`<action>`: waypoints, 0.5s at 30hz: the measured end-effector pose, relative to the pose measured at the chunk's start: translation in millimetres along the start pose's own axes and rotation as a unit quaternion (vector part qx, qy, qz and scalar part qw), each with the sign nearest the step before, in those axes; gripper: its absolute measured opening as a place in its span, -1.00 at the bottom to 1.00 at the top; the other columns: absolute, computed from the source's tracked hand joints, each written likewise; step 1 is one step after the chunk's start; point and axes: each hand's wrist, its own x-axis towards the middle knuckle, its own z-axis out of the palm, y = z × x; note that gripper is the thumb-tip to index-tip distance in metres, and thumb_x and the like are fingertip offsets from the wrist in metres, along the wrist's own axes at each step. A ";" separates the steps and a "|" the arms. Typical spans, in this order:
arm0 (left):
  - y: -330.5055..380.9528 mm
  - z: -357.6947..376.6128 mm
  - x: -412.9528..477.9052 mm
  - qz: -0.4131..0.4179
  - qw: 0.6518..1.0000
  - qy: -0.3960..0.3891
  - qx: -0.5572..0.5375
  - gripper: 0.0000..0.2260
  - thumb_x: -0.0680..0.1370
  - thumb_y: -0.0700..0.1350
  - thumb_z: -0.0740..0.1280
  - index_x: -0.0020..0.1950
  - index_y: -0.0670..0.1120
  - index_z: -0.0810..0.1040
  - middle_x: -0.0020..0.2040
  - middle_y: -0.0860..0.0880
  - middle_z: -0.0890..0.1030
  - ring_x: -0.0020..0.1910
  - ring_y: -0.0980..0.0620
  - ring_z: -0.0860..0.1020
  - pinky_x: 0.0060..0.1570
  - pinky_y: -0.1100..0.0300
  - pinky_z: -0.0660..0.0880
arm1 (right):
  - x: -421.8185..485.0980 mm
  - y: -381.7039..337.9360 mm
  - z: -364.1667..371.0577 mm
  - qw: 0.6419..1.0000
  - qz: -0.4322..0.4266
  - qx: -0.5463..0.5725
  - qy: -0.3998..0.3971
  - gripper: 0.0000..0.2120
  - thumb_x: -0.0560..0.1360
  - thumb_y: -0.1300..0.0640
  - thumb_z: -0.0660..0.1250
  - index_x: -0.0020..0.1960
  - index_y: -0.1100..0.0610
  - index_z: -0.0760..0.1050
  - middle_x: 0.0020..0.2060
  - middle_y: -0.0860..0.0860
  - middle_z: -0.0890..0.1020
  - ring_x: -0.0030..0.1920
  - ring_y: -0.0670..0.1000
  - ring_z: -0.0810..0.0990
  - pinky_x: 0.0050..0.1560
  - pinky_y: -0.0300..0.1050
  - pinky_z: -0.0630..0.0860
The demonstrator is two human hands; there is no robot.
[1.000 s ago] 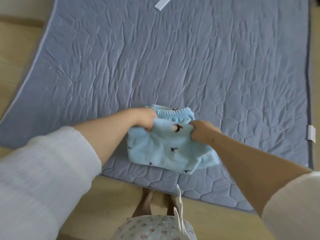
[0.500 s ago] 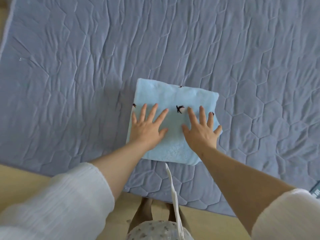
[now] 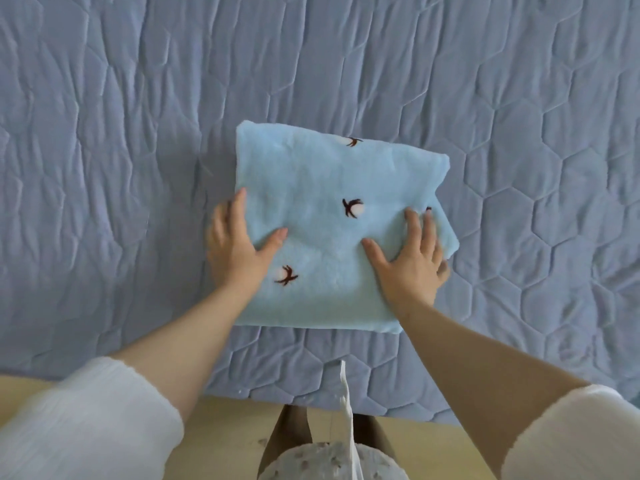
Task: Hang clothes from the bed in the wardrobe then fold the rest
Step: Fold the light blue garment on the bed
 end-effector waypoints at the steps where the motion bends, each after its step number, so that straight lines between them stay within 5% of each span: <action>1: -1.1 -1.4 -1.3 -0.083 0.994 -0.028 -0.073 -0.31 0.44 0.08 0.41 0.49 0.04 0.17 0.37 -0.08 0.29 0.35 -0.06 0.30 0.26 0.17 0.20 | -3.4 2.6 -1.4 0.998 0.060 0.027 0.003 -0.23 0.36 -0.38 0.22 0.45 -0.26 -0.03 0.51 -0.16 -0.06 0.49 0.04 -0.02 0.37 0.28 -0.02; 5: -0.6 -6.5 0.6 -0.205 0.924 -0.148 -0.286 -0.35 0.41 0.04 0.44 0.43 0.12 0.22 0.14 0.16 0.49 0.12 0.11 0.50 0.11 0.15 0.42 | -1.9 11.3 -3.6 0.974 0.141 0.155 -0.083 -0.18 0.33 -0.40 0.26 0.45 -0.30 -0.06 0.50 -0.17 -0.15 0.48 0.16 0.06 0.35 0.24 0.16; 9: -3.7 -16.0 10.0 -0.331 0.828 -0.300 -0.338 -0.39 0.16 0.26 0.43 0.15 0.04 0.54 0.02 0.02 0.66 -0.08 0.04 0.65 -0.23 0.14 0.56 | 1.1 13.1 -2.0 0.957 0.135 0.236 -0.097 -0.12 0.32 -0.33 0.35 0.49 -0.18 0.00 0.48 -0.01 0.11 0.39 0.14 0.28 0.33 0.13 0.27; 12: 1.6 -20.6 9.9 -0.324 0.815 -0.321 -0.356 -0.53 0.19 0.24 0.43 -0.01 0.04 0.60 -0.14 0.00 0.70 -0.20 0.04 0.68 -0.40 0.20 0.57 | -1.0 10.0 -12.7 0.922 0.159 0.331 -0.124 -0.26 0.32 -0.21 0.43 0.40 -0.06 0.25 0.23 0.00 0.51 0.12 0.04 0.55 0.07 0.03 0.52; 15: 12.2 -34.7 1.4 -0.323 0.821 -0.296 -0.366 -0.56 0.27 0.19 0.43 0.05 0.00 0.60 -0.04 -0.05 0.69 -0.11 -0.02 0.66 -0.23 0.12 0.57 | -6.5 0.2 -36.1 0.888 0.191 0.383 -0.167 -0.53 0.35 -0.11 0.45 0.18 0.02 0.44 -0.03 -0.02 0.64 -0.11 0.00 0.63 -0.26 -0.14 0.52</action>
